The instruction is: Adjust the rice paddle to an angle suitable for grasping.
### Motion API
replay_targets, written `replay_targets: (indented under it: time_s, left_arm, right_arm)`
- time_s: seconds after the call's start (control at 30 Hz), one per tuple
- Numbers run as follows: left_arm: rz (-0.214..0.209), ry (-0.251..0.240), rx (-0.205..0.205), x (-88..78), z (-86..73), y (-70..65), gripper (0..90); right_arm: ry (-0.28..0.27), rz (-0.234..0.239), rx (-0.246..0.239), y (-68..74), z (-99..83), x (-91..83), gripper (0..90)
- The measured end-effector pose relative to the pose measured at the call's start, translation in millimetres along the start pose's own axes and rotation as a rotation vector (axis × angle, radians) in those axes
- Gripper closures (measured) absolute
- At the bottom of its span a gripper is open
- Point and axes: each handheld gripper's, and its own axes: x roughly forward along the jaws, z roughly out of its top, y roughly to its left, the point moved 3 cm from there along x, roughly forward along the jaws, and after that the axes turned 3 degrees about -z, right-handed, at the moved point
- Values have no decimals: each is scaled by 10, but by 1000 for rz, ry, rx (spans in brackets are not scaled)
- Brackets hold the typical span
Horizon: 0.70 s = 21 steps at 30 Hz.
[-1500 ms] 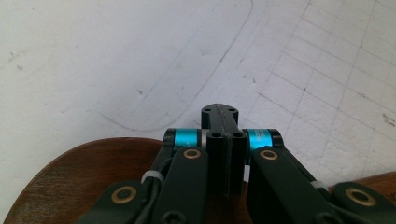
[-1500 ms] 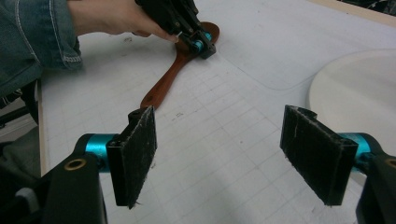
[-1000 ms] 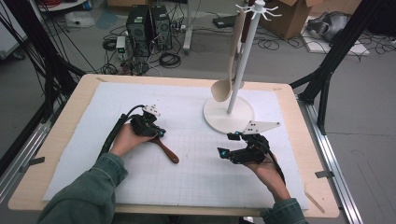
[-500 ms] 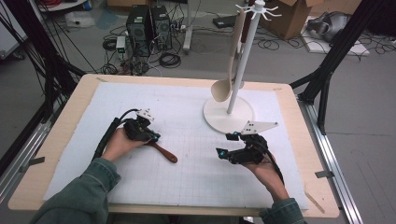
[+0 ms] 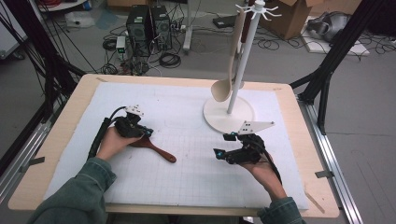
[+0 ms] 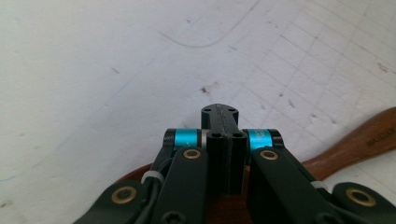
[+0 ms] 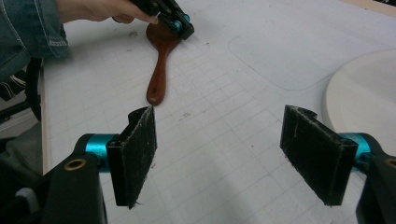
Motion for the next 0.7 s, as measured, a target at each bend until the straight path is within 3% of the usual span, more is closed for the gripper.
replay_targets:
  time_s: [0.43, 0.7]
  left_arm:
    - [-7, 14, -16, -41, -58, 73, 897]
    - [-40, 76, 32, -112, -129, 0, 896]
  right_arm:
    - [2, 6, -7, 9, 1, 22, 264]
    - [3, 6, -6, 10, 2, 27, 263]
